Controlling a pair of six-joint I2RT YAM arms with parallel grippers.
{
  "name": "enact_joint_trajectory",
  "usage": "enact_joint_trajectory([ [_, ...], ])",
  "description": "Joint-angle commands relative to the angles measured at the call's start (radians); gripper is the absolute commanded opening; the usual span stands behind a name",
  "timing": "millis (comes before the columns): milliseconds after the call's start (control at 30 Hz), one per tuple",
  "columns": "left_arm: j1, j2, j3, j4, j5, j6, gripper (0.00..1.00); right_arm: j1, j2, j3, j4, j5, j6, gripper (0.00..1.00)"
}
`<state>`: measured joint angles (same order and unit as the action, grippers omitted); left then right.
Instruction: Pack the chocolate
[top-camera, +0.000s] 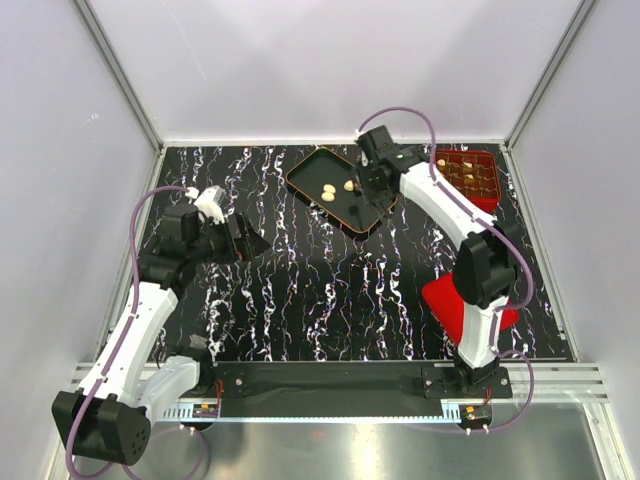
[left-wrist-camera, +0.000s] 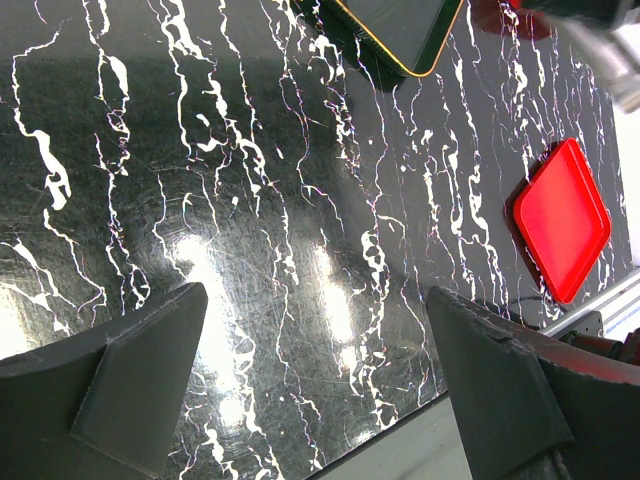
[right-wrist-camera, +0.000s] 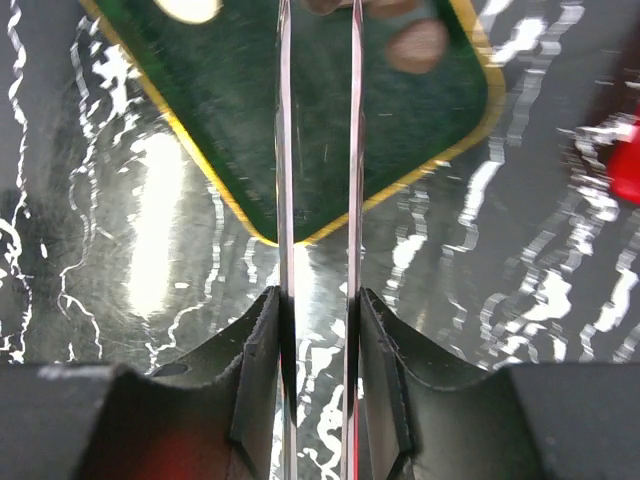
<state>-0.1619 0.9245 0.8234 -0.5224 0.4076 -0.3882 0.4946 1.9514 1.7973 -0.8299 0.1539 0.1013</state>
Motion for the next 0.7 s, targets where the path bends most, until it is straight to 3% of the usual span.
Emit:
enact_joint_trajectory([
  [0, 0.002, -0.01, 0.005, 0.039, 0.0, 0.014, 0.99, -0.091, -0.104, 0.028, -0.02, 0.03, -0.008, 0.37],
  [333, 0.002, -0.013, 0.003, 0.036, 0.002, 0.017, 0.99, -0.454, -0.077, 0.079, -0.032, 0.053, 0.049, 0.36],
  [667, 0.002, -0.009, 0.003, 0.032, 0.004, 0.018, 0.99, -0.588, 0.02, 0.143, -0.037, 0.082, 0.064, 0.37],
])
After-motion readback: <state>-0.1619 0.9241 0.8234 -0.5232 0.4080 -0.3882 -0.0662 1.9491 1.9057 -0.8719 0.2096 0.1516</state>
